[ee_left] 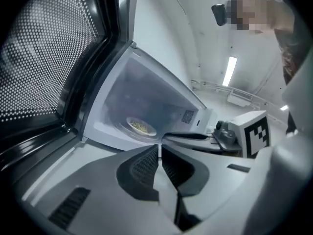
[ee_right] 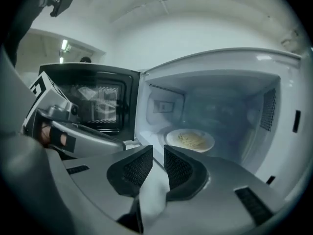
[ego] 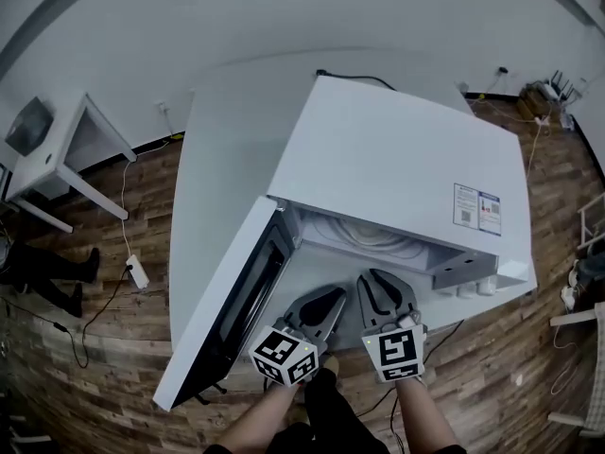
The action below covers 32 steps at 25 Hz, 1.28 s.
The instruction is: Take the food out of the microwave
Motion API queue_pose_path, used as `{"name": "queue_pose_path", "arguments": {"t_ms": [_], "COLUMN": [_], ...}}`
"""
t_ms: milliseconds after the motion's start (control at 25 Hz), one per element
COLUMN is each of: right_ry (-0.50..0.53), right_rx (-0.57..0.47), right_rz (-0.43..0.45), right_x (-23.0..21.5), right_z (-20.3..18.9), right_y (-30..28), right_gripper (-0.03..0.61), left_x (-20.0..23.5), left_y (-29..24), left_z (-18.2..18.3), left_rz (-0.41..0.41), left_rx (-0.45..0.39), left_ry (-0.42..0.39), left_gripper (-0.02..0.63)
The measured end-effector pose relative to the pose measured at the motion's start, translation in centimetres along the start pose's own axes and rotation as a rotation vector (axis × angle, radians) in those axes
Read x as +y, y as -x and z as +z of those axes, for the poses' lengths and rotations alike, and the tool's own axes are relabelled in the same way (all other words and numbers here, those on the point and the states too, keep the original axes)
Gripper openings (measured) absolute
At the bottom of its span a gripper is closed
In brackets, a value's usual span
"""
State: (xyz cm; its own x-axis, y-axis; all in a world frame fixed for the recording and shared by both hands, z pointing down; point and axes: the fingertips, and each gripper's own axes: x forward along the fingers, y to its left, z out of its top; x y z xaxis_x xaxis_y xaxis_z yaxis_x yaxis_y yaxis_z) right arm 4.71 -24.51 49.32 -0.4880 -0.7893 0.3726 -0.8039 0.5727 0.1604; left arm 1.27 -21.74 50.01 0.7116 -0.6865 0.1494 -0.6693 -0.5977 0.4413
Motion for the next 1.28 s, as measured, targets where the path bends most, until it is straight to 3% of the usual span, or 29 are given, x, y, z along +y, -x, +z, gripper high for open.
{"name": "queue_pose_path", "arguments": {"t_ms": [360, 760, 960, 1040, 1080, 1280], "right_ry": [0.288, 0.309, 0.347, 0.358, 0.361, 0.348], "right_rx": [0.098, 0.178, 0.156, 0.139, 0.129, 0.096], "right_rz": [-0.018, 0.011, 0.016, 0.015, 0.014, 0.033], "right_x": [-2.0, -3.3, -2.8, -2.6, -2.5, -2.1], "right_z": [0.4, -0.7, -0.7, -0.7, -0.7, -0.8], "right_y": [-4.6, -6.9, -6.3, -5.8, -5.4, -3.8], "right_gripper": [0.067, 0.092, 0.078, 0.077, 0.075, 0.069], "left_x": [1.7, 2.2, 2.6, 2.2, 2.1, 2.6], "left_y": [-2.0, -2.7, -3.4, -4.0, -4.2, -4.3], "left_z": [0.8, 0.5, 0.4, 0.2, 0.1, 0.5], "left_rz": [0.017, 0.032, 0.016, -0.024, -0.034, -0.048], "left_rx": [-0.003, 0.000, 0.007, 0.016, 0.013, -0.047], "left_ry": [-0.008, 0.029, 0.159, 0.232, 0.266, 0.421], "left_gripper": [0.026, 0.026, 0.027, 0.111, 0.121, 0.121]}}
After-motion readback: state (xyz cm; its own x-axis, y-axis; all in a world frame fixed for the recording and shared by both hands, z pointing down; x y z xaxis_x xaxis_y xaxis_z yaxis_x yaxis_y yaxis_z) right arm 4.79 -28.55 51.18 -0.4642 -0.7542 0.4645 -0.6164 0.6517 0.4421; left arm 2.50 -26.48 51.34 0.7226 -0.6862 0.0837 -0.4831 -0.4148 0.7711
